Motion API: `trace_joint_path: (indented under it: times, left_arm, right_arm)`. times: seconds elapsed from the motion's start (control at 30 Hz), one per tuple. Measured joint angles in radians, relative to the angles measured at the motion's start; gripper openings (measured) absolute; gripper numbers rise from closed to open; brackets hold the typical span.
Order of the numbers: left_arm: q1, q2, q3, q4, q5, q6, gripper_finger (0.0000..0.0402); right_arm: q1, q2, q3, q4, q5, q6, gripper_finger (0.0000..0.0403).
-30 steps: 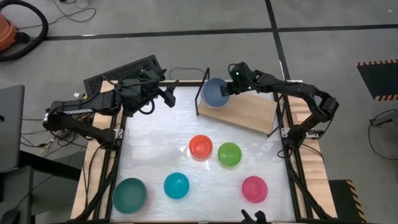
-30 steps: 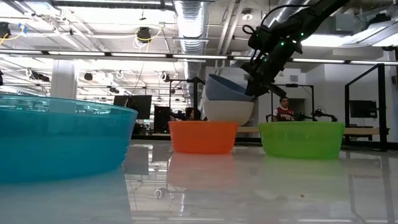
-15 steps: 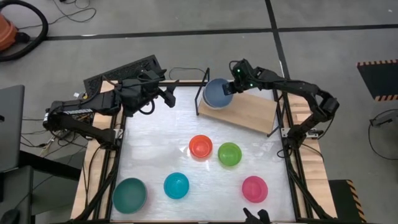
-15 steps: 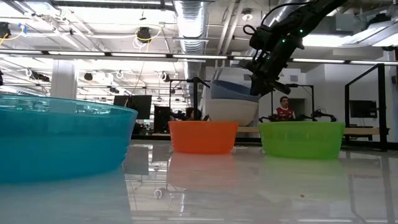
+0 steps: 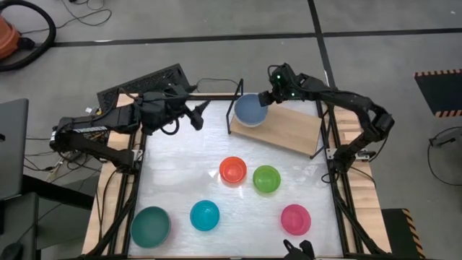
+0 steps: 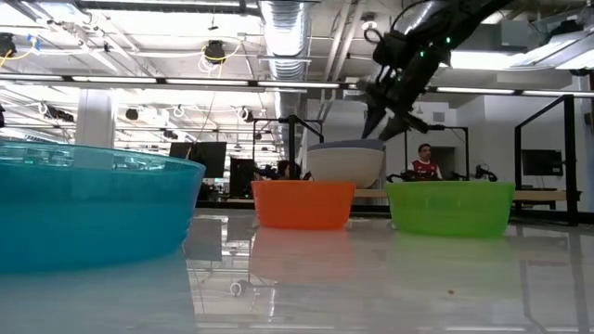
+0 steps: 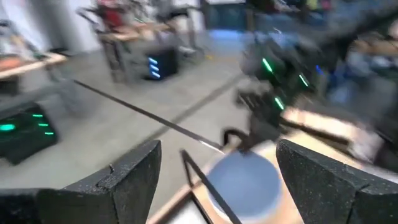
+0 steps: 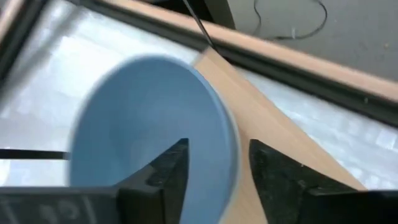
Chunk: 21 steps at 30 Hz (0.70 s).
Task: Place and stack bowls onto a shelf
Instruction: Stack the green bowl on top of the purple bowl on the shelf
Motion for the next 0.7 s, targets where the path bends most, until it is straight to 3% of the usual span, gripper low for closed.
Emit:
trace_joint_path:
  times: [0.1, 0.2, 0.3, 0.37, 0.53, 0.7]
  left_arm:
    - [0.006, -0.001, 0.001, -0.098, 0.153, -0.061, 0.0304]
    - [0.001, -0.001, 0.001, -0.275, 0.376, -0.164, 0.0304]
    - [-0.046, 0.004, 0.001, -0.501, 0.61, -0.254, 0.0304]
    - [-0.106, 0.012, 0.0, -0.637, 0.707, -0.304, 0.0304]
    - [-0.316, 0.013, -0.051, -0.766, 0.722, -0.468, 0.0304]
    - [-0.531, 0.01, -0.111, -0.768, 0.616, -0.626, 0.0304]
  right_arm:
    - [0.003, -0.021, 0.067, -0.044, 0.0, -0.023, 0.0216]
    - [0.011, -0.057, 0.141, -0.108, 0.002, -0.06, 0.0216]
    - [0.017, -0.101, 0.199, -0.166, 0.003, -0.108, 0.021]
    - [0.017, -0.13, 0.222, -0.172, 0.004, -0.129, 0.0205]
    - [0.016, -0.193, 0.228, -0.193, 0.007, -0.131, 0.0198]
    - [0.016, -0.215, 0.228, -0.21, 0.008, -0.134, 0.0196]
